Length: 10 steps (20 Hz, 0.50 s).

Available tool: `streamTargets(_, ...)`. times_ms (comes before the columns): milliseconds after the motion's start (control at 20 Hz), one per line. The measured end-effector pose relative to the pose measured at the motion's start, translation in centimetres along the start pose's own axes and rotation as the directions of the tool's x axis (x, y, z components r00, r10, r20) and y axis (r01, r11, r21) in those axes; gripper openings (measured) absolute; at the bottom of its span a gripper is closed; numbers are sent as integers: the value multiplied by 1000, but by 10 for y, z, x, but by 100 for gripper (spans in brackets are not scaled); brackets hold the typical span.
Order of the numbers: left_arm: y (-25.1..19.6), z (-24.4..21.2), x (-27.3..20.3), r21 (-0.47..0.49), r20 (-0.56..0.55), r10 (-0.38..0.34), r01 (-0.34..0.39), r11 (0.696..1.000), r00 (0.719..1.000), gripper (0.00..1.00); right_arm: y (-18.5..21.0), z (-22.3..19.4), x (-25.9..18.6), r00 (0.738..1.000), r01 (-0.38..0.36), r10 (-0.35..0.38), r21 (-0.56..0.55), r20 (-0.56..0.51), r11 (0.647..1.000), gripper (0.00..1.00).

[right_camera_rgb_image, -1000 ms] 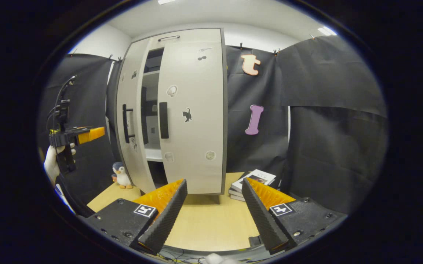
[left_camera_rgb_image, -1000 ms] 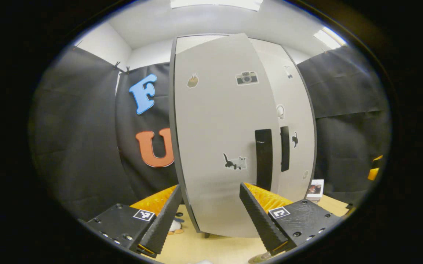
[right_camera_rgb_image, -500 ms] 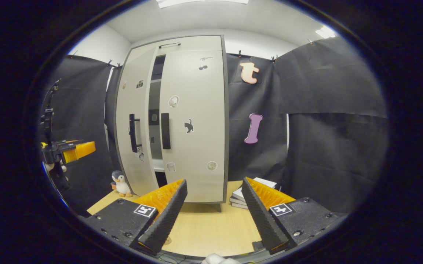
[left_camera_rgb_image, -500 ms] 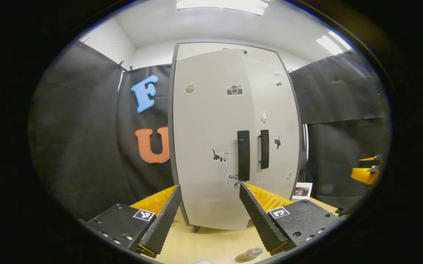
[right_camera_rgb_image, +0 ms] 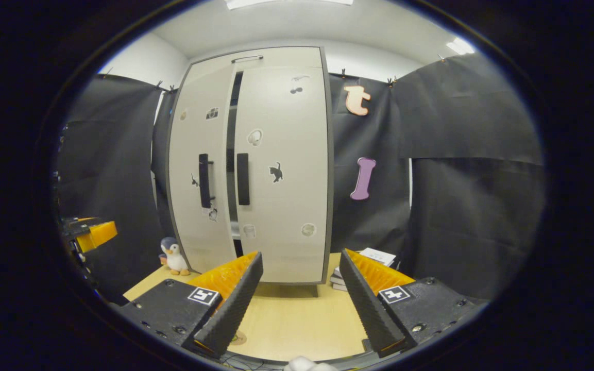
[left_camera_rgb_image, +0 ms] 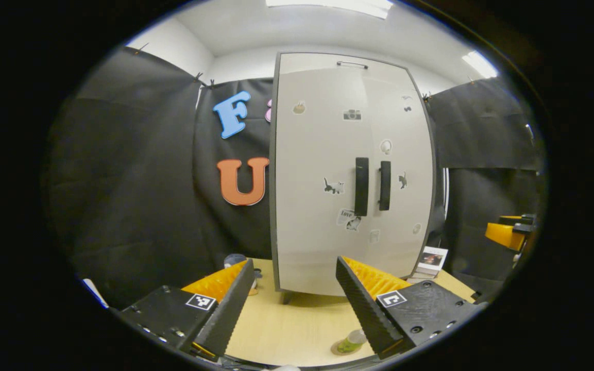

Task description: Grasp the bottle in the cabinet with the left hand and place it on the coaster, then close the right door with the right hand and the left door with the left hand.

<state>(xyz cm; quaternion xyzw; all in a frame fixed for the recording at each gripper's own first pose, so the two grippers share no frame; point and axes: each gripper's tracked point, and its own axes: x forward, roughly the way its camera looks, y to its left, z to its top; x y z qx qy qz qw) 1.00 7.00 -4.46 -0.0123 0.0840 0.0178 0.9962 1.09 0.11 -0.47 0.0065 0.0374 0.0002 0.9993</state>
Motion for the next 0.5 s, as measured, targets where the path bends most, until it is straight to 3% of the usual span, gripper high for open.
streamTargets(50,1,1,-2,3,0,3,-3,1000,1000,96,3,1,2,1000,-5,5,1,5,1000,98)
streamTargets(100,1,2,-3,0,3,2,-2,1000,1000,98,5,2,2,1000,-7,7,-1,6,1000,100)
streamTargets(150,1,3,-3,-5,5,2,-2,1000,1000,100,6,2,2,1000,-11,11,-4,5,1000,96)
streamTargets(400,-5,7,-1,-18,9,-15,15,1000,1000,100,13,1,2,1000,-25,25,-22,-4,999,100)
streamTargets(500,-6,10,0,-19,15,-18,19,1000,1000,100,11,5,1,1000,-15,15,-18,6,1000,96)
